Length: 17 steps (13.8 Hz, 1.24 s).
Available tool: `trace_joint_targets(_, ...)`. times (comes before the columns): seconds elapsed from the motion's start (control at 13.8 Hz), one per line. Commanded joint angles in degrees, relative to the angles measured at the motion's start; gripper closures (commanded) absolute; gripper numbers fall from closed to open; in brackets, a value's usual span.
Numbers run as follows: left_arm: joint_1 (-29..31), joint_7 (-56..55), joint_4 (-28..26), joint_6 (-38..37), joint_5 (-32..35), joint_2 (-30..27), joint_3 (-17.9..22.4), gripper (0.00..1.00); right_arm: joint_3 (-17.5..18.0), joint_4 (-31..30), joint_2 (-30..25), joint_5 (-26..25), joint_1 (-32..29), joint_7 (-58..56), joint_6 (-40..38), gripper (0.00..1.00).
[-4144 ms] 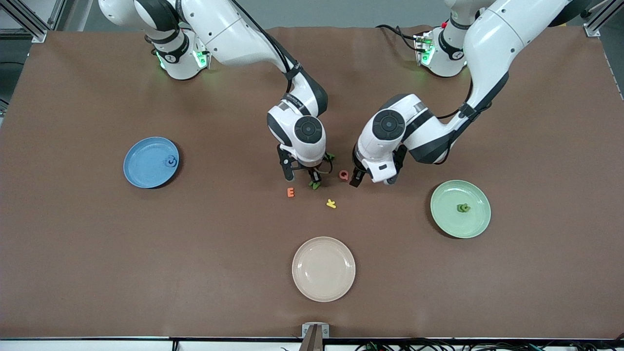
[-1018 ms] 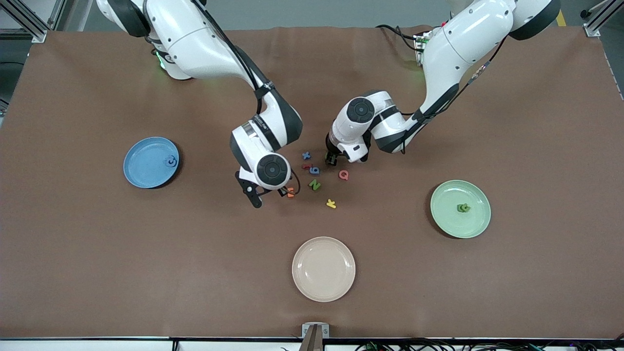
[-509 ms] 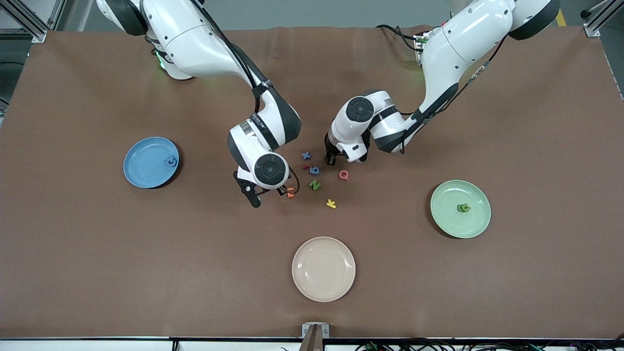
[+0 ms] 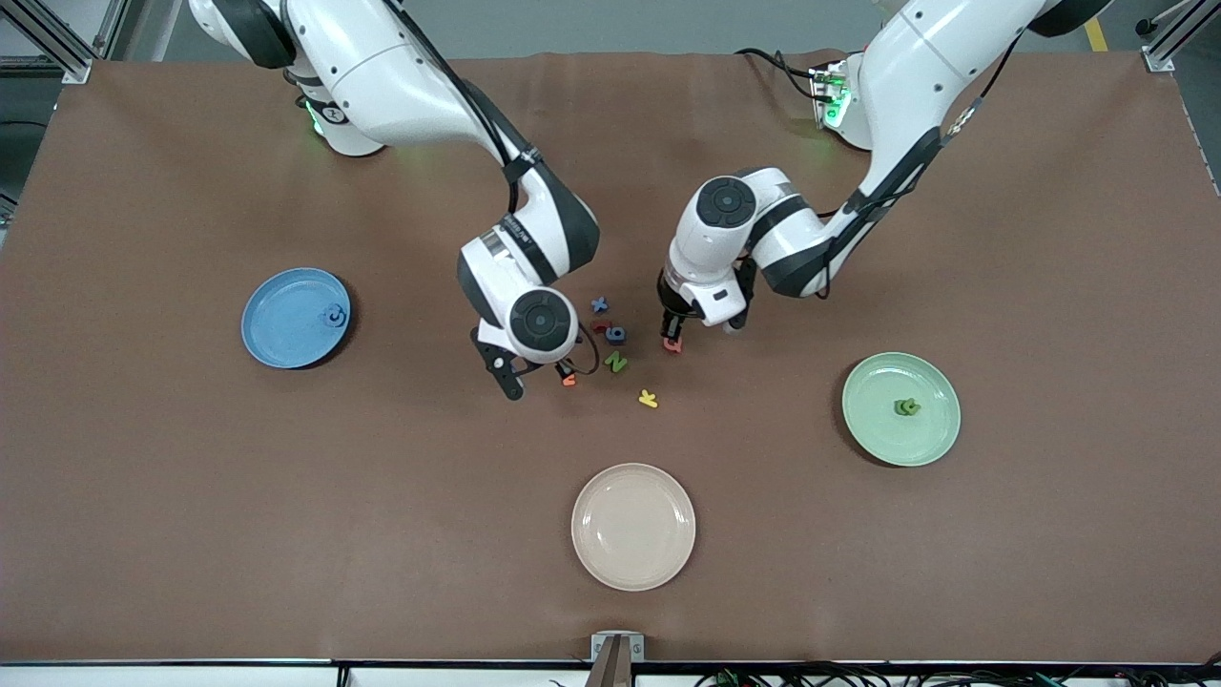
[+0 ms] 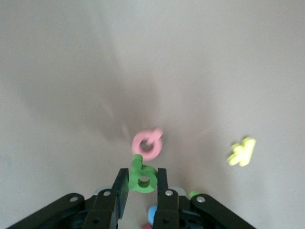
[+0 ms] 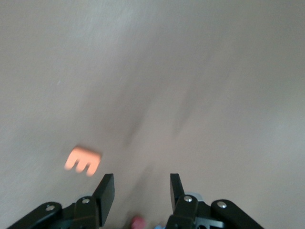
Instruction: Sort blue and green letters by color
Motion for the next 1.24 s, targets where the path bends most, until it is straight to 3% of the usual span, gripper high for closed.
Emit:
trace_joint_targets(0.0, 4.0, 8.8, 0.3, -1.5, 0.6, -2.2, -0.1, 1.0, -0.2, -0.4, 0.7, 0.2, 3.0, 8.4, 5.0, 0.46)
trace_joint_targets(0.29, 9.6, 21.1, 3.6, -7.9, 0.5, -2.7, -0.2, 1.0, -0.2, -0.5, 2.2, 0.2, 6.1, 14.6, 8.2, 0.47)
trace_joint_targets(0.65, 15.8, 33.8, 5.4, -8.8, 0.4, -1.4, -0.1, 1.0, -0.3, -0.5, 4.9, 0.0, 7.7, 18.5, 10.7, 0.47)
trace_joint_targets(1.16, 19.7, 45.5, 5.5, -12.6, 0.3, -2.0, 0.0, 1.0, -0.2, 0.1, 5.7, -0.1, 7.7, 21.5, 10.7, 0.47)
